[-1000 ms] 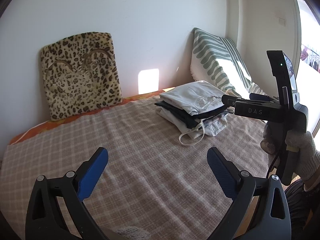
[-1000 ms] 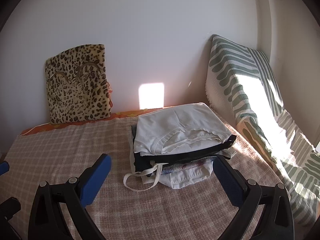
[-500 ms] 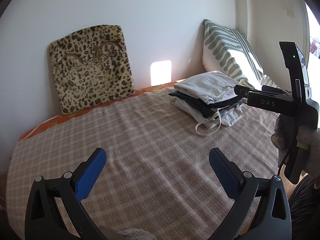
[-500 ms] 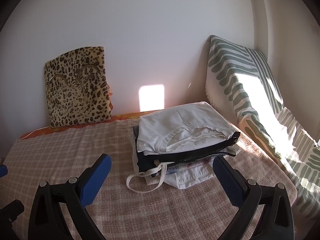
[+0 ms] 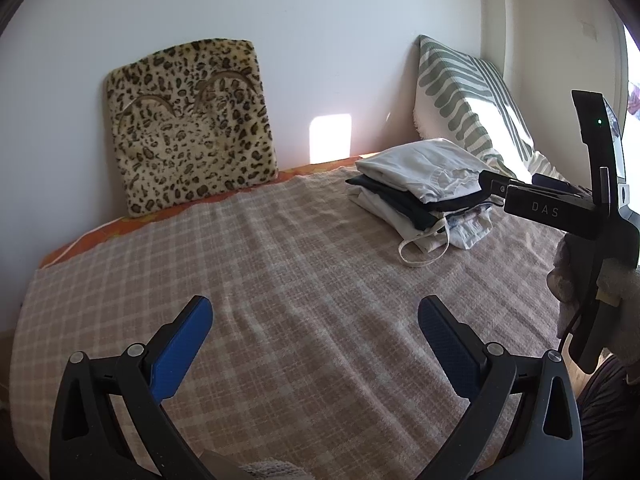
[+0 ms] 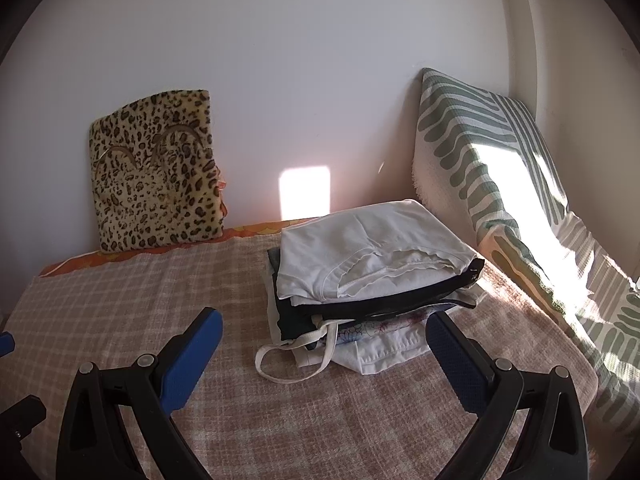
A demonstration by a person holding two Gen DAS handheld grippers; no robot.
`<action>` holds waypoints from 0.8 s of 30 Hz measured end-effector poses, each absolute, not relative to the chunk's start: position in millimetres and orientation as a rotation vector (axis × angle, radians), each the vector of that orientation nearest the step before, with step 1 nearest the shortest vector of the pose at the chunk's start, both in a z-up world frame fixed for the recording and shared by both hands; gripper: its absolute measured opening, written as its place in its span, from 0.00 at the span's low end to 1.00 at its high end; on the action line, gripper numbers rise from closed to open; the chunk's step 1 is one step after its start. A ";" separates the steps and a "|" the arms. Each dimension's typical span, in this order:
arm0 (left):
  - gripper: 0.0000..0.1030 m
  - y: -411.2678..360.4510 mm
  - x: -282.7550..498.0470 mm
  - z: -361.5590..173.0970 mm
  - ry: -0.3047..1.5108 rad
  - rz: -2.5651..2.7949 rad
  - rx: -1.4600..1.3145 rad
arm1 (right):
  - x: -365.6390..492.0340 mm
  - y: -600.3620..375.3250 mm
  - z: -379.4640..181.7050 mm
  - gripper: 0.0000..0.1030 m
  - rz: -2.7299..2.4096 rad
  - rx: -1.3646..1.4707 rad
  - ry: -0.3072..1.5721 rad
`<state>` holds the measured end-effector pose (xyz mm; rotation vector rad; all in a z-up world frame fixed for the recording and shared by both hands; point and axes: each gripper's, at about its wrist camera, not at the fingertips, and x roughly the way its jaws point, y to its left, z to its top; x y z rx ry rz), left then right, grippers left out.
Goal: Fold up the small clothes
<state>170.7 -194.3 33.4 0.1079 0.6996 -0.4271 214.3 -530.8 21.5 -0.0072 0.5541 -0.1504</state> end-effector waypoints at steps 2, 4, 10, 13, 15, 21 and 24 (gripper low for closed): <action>0.99 -195.1 169.6 33.3 0.697 -0.423 0.113 | 213.3 -531.8 21.6 1.00 -0.152 -0.005 0.554; 0.99 -195.3 169.2 33.3 0.697 -0.423 0.114 | 212.4 -532.0 21.7 1.00 -0.151 -0.002 0.556; 0.99 -196.1 167.2 33.9 0.696 -0.418 0.117 | 210.7 -531.6 21.9 1.00 -0.152 -0.006 0.554; 0.99 -195.9 166.3 34.7 0.694 -0.415 0.114 | 209.7 -531.0 21.7 1.00 -0.149 -0.006 0.552; 0.99 -195.4 166.1 34.8 0.696 -0.415 0.111 | 208.3 -530.0 21.9 1.00 -0.149 -0.004 0.550; 0.99 -195.3 166.0 35.1 0.696 -0.415 0.109 | 208.7 -530.6 22.5 1.00 -0.146 -0.005 0.549; 0.99 -195.1 165.9 35.5 0.694 -0.413 0.111 | 208.9 -529.7 23.8 1.00 -0.145 -0.006 0.547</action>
